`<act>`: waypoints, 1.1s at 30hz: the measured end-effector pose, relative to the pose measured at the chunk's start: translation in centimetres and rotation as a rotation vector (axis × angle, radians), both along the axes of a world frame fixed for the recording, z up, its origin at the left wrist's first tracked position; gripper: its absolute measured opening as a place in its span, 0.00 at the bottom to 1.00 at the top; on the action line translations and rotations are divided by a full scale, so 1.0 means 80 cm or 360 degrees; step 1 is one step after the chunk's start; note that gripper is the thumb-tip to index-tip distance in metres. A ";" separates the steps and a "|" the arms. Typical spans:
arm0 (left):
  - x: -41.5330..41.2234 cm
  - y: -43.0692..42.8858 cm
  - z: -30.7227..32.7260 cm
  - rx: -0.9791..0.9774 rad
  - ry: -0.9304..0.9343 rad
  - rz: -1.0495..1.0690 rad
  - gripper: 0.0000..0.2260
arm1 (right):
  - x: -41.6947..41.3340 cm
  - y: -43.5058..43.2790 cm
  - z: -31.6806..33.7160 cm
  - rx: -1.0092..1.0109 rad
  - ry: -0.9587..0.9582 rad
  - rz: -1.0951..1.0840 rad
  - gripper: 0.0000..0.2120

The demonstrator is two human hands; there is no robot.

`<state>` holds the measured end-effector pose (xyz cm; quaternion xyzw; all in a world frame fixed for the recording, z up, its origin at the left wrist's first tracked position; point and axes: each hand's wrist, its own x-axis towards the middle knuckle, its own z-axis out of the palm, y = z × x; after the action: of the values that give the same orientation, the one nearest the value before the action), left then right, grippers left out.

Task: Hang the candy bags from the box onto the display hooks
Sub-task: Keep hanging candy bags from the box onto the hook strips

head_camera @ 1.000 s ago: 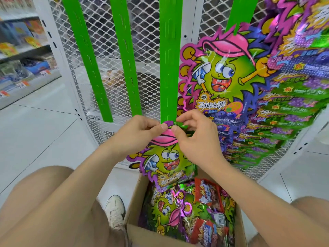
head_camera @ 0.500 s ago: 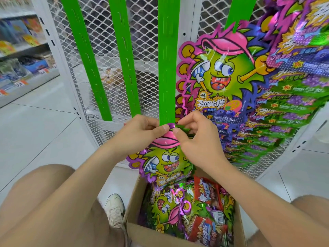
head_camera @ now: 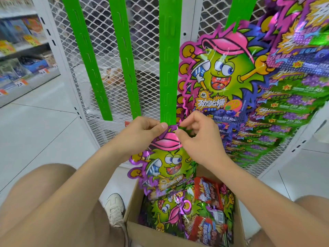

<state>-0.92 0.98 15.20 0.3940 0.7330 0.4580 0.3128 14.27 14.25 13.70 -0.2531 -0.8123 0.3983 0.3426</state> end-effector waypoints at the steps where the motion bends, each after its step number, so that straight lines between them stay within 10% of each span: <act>1: -0.001 0.000 -0.001 -0.0006 0.0007 0.0018 0.23 | 0.000 -0.002 -0.003 -0.0004 -0.0034 0.0026 0.09; 17: 0.006 0.003 0.016 -0.0107 -0.0512 -0.0014 0.12 | 0.028 -0.017 -0.002 0.0344 -0.0156 0.0469 0.11; 33: 0.015 0.009 0.014 -0.0241 -0.0785 -0.0055 0.16 | 0.014 -0.003 0.003 -0.0061 0.0022 0.0077 0.08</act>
<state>0.27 1.68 16.30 0.2583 0.6600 0.4785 0.5185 15.40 14.04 13.96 -0.2372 -0.8080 0.4237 0.3337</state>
